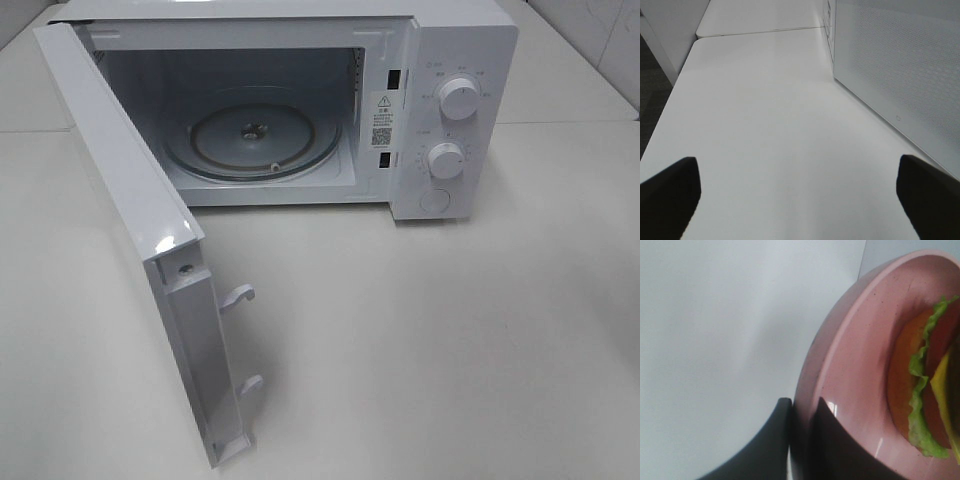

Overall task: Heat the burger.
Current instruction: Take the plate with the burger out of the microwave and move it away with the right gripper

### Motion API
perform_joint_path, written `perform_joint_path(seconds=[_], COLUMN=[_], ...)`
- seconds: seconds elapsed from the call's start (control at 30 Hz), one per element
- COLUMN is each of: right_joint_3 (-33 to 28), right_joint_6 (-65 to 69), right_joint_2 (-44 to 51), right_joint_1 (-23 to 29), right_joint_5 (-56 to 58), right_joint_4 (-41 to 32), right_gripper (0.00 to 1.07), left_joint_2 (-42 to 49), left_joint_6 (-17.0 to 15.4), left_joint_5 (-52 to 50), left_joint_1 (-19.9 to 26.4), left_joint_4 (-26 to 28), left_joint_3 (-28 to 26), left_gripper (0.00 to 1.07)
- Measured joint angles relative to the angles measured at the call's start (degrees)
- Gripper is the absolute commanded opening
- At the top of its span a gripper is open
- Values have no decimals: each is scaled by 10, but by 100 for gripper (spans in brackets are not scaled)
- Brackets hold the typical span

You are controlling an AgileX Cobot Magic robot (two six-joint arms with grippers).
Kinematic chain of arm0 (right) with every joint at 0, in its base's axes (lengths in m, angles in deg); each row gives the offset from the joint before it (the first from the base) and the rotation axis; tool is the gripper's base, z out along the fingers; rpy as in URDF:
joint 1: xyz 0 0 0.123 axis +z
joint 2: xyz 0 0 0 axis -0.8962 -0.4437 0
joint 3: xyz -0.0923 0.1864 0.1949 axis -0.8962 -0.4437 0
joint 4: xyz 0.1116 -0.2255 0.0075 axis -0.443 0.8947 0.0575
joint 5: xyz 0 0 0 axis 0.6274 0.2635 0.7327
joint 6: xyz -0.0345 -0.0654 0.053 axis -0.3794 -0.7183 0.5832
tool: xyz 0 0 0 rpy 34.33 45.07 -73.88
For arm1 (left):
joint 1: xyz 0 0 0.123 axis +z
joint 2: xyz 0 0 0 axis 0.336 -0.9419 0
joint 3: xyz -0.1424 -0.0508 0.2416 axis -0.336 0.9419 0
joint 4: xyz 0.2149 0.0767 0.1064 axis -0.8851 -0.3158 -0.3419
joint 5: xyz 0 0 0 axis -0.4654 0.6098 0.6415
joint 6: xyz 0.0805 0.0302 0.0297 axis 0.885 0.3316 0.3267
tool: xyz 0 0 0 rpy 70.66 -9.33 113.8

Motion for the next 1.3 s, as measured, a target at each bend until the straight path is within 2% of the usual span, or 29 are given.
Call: perform_joint_path(seconds=[0.33,0.4,0.5,0.67,0.9,1.3], right_joint_3=[0,0,0,-19,-49,-50], right_joint_6=[84,117,128,237,303,335], right_joint_2=[-88,-132,-143,-201,-254,-312], right_joint_1=[-57,-75,-80,-111,-124,-124], right_joint_5=[-25,-46,-55,-104,-146,-203], right_joint_4=[36,41,44,80,81,91], right_gripper=[0,0,0,0,1,6], left_joint_2=[0,0,0,0,0,0], left_joint_6=[0,0,0,0,0,0], left_joint_5=[0,0,0,0,0,0], left_joint_1=[0,0,0,0,0,0], left_joint_4=[0,0,0,0,0,0], left_joint_3=[0,0,0,0,0,0], left_gripper=[101,101,101,101,101,101])
